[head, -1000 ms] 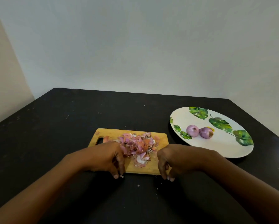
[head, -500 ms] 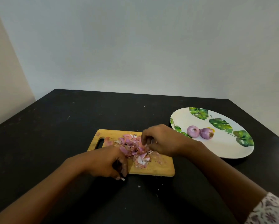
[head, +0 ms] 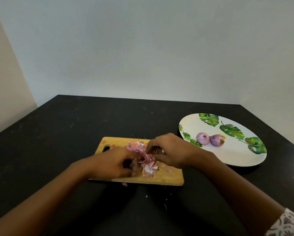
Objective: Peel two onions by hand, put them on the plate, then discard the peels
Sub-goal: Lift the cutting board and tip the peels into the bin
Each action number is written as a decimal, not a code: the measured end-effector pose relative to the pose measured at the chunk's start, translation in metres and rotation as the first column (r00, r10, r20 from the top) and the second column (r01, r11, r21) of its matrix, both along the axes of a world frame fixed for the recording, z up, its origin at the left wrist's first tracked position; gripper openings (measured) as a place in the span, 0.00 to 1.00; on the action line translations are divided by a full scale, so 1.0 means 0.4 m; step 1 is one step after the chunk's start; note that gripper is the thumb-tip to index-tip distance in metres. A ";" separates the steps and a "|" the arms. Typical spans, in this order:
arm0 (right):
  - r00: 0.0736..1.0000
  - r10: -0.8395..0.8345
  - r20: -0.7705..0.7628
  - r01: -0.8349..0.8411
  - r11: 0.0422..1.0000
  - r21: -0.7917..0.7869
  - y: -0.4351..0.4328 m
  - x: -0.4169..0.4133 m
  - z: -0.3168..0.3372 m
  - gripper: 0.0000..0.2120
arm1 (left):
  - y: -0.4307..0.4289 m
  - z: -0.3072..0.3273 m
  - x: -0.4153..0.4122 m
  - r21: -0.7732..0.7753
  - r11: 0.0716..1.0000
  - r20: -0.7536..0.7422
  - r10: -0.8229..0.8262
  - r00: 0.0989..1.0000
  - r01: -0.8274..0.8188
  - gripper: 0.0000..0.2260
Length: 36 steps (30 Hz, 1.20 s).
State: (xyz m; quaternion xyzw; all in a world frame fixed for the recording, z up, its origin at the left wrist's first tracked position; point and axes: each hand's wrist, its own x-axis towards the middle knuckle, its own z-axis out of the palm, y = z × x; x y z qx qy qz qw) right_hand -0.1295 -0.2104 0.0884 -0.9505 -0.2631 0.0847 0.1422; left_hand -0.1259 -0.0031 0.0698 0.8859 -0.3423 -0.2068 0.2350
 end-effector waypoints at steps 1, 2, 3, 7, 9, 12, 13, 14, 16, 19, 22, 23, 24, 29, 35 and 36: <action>1.000 -0.013 0.015 0.013 1.000 0.002 -0.002 0.000 0.001 0.13 | -0.007 0.007 0.006 -0.053 0.997 0.069 0.059 0.996 -0.056 0.04; 0.999 -0.025 0.027 0.025 1.000 0.003 -0.004 0.001 0.001 0.13 | -0.015 0.010 0.013 -0.100 0.988 0.141 0.134 0.981 -0.121 0.05; 0.999 -0.035 0.034 0.035 0.999 0.004 -0.005 0.003 0.001 0.13 | -0.023 0.011 0.020 -0.129 0.975 0.210 0.207 0.956 -0.183 0.05; 0.994 -0.084 0.063 0.082 0.996 0.026 -0.012 0.006 0.001 0.12 | -0.046 0.000 0.035 -0.041 0.962 0.321 0.268 0.909 -0.269 0.12; 0.988 -0.125 0.096 0.120 0.991 0.053 -0.022 0.007 0.000 0.11 | -0.048 -0.002 0.035 -0.005 0.964 0.324 0.252 0.912 -0.265 0.12; 0.972 -0.183 0.145 0.169 0.980 0.104 -0.027 0.001 0.000 0.11 | -0.035 0.007 0.030 -0.027 0.941 0.400 0.320 0.859 -0.338 0.10; 0.970 -0.186 0.158 0.167 0.978 0.128 -0.020 -0.007 0.000 0.11 | -0.027 0.012 0.029 -0.056 0.927 0.415 0.359 0.836 -0.370 0.08; 0.974 -0.163 0.157 0.139 0.979 0.151 -0.006 -0.018 -0.002 0.11 | -0.019 0.016 0.029 -0.093 0.911 0.422 0.402 0.812 -0.403 0.06; 0.993 -0.005 0.121 -0.013 0.989 0.150 0.038 -0.050 -0.013 0.11 | -0.001 0.023 0.036 -0.170 0.874 0.426 0.482 0.765 -0.456 0.04; 0.962 0.264 0.074 -0.267 0.963 0.037 0.109 -0.088 -0.056 0.14 | 0.016 0.027 0.049 -0.219 0.843 0.422 0.536 0.731 -0.492 0.06; 0.911 0.375 0.173 -0.354 0.924 -0.141 0.140 -0.089 -0.092 0.18 | 0.018 0.027 0.051 -0.225 0.833 0.421 0.551 0.721 -0.505 0.06; 0.895 0.396 0.206 -0.366 0.915 -0.170 0.146 -0.086 -0.098 0.18 | 0.019 0.026 0.051 -0.222 0.831 0.423 0.553 0.718 -0.510 0.06; 0.884 0.408 0.226 -0.373 0.909 -0.184 0.149 -0.083 -0.103 0.17 | 0.021 0.025 0.051 -0.219 0.829 0.422 0.556 0.716 -0.515 0.05; 0.843 0.450 0.295 -0.403 0.891 -0.208 0.145 -0.075 -0.112 0.11 | 0.029 0.018 0.057 -0.232 0.805 0.405 0.591 0.698 -0.546 0.05; 0.874 0.408 0.262 -0.361 0.908 -0.211 0.145 -0.092 -0.129 0.14 | 0.060 0.013 0.066 -0.287 0.755 0.379 0.655 0.654 -0.590 0.04; 0.907 0.351 0.231 -0.321 0.934 -0.156 0.144 -0.090 -0.125 0.14 | 0.068 0.012 0.068 -0.285 0.748 0.377 0.663 0.647 -0.600 0.04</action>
